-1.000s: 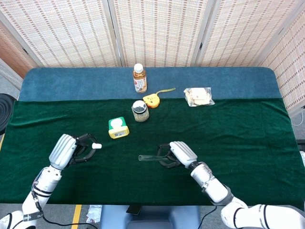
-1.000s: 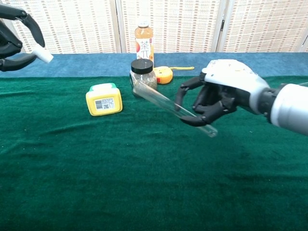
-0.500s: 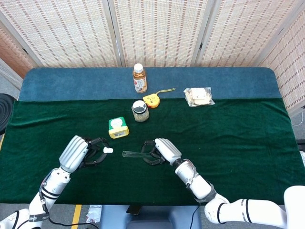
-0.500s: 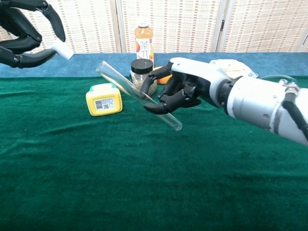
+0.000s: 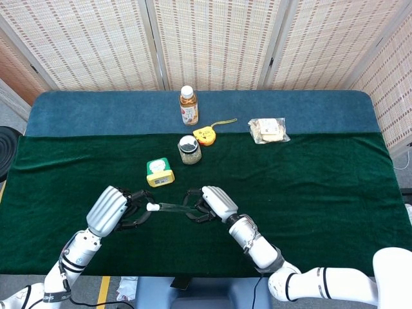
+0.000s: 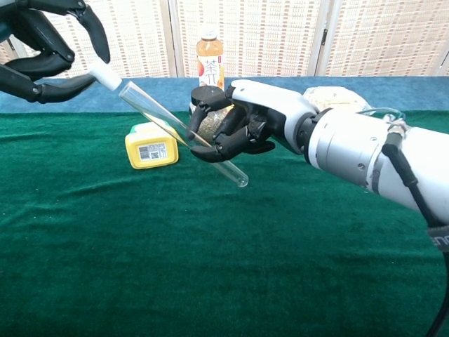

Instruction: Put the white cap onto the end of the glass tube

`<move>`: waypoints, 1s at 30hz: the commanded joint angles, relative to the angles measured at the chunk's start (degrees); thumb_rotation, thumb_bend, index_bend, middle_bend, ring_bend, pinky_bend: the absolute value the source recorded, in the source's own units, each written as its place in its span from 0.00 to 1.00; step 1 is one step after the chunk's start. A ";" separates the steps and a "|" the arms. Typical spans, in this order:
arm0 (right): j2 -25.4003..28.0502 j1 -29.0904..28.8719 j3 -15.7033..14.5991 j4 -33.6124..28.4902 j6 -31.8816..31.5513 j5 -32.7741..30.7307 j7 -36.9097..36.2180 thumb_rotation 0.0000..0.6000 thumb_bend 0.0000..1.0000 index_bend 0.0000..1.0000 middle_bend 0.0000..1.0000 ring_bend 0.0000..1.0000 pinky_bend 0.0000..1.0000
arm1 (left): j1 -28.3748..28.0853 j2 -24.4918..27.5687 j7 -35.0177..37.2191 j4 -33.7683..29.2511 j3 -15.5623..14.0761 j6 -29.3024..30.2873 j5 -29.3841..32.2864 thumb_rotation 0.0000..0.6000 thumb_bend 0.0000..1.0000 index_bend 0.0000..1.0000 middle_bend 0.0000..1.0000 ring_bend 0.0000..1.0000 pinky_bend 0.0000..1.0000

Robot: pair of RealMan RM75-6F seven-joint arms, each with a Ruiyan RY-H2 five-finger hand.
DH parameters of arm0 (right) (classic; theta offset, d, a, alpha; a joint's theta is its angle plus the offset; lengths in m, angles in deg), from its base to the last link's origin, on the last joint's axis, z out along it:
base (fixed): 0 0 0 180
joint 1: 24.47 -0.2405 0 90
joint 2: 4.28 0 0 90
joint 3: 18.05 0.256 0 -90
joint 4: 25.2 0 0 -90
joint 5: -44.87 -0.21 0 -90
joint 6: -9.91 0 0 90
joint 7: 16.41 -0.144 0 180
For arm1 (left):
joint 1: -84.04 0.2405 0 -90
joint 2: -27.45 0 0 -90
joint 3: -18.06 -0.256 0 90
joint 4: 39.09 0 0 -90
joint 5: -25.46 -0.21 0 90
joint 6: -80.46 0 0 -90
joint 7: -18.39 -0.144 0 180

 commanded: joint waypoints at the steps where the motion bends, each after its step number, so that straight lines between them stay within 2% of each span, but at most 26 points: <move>1: -0.14 -0.09 -0.08 0.10 -0.21 0.05 0.02 1.00 0.63 0.84 1.00 1.00 1.00 | -0.07 -0.11 -0.11 -0.17 -0.05 0.04 -0.06 1.00 0.48 0.61 1.00 0.96 0.84; 30: -1.77 -0.72 -0.03 0.90 -1.62 0.10 -1.16 1.00 0.63 0.84 1.00 1.00 1.00 | -0.45 -1.07 -1.63 -0.62 -0.50 0.36 -0.03 1.00 0.48 0.61 1.00 0.96 0.84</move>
